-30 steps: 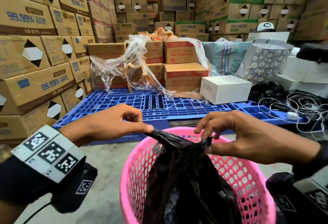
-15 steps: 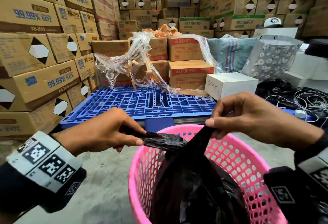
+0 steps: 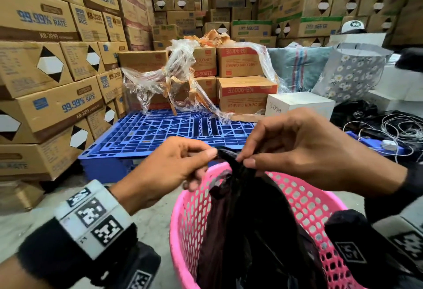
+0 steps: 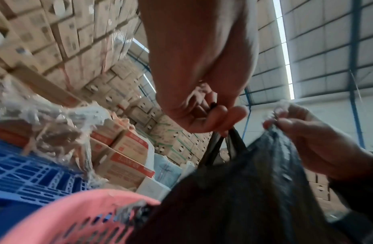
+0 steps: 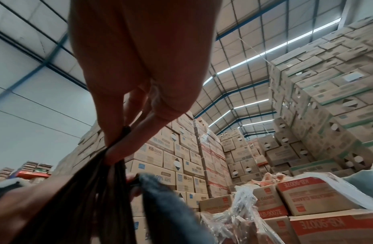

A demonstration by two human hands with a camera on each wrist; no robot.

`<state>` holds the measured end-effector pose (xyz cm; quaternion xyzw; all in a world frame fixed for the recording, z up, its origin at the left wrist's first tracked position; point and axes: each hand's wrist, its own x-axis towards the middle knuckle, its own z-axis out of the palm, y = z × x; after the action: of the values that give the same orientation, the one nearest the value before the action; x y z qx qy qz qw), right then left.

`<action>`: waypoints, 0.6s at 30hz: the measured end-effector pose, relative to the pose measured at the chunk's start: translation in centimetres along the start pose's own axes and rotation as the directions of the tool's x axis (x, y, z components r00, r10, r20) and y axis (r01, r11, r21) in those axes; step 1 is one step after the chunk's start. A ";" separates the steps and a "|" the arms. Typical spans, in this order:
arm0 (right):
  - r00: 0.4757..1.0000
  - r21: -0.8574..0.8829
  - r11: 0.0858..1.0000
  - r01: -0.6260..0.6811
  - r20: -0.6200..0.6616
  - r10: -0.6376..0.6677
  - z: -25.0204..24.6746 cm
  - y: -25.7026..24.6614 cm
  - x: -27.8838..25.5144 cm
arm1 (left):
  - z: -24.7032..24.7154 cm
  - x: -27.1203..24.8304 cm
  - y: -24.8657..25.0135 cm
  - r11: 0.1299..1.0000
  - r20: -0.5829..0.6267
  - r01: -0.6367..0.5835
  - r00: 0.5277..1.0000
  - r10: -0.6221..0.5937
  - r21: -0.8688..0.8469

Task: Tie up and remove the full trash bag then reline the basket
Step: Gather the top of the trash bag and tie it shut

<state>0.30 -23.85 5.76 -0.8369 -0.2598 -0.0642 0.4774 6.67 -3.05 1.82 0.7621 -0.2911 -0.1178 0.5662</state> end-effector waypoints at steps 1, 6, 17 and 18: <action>1.000 -0.017 1.000 0.019 -0.010 -0.020 0.2 0.0 0.3 | 1.0 0.0 0.1 0.999 0.033 -0.004 0.999 0.005 -0.036; 0.994 -0.031 0.998 0.059 -0.091 -0.062 0.1 1.3 1.1 | 3.5 -0.2 0.5 0.994 0.156 -0.013 0.987 0.030 -0.113; 0.955 -0.369 0.920 -0.134 0.201 0.220 1.3 4.4 -0.1 | 1.7 -0.5 -0.9 0.996 0.005 -0.062 0.998 0.062 0.056; 0.969 -0.432 0.898 -0.085 0.174 0.175 1.6 4.7 -0.3 | 1.5 -0.5 -1.0 0.998 0.010 -0.013 1.000 0.013 0.056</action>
<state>2.14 -24.51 1.22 -0.9377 -0.2316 0.0012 0.2589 5.80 -3.76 0.32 0.7752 -0.3020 -0.1096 0.5439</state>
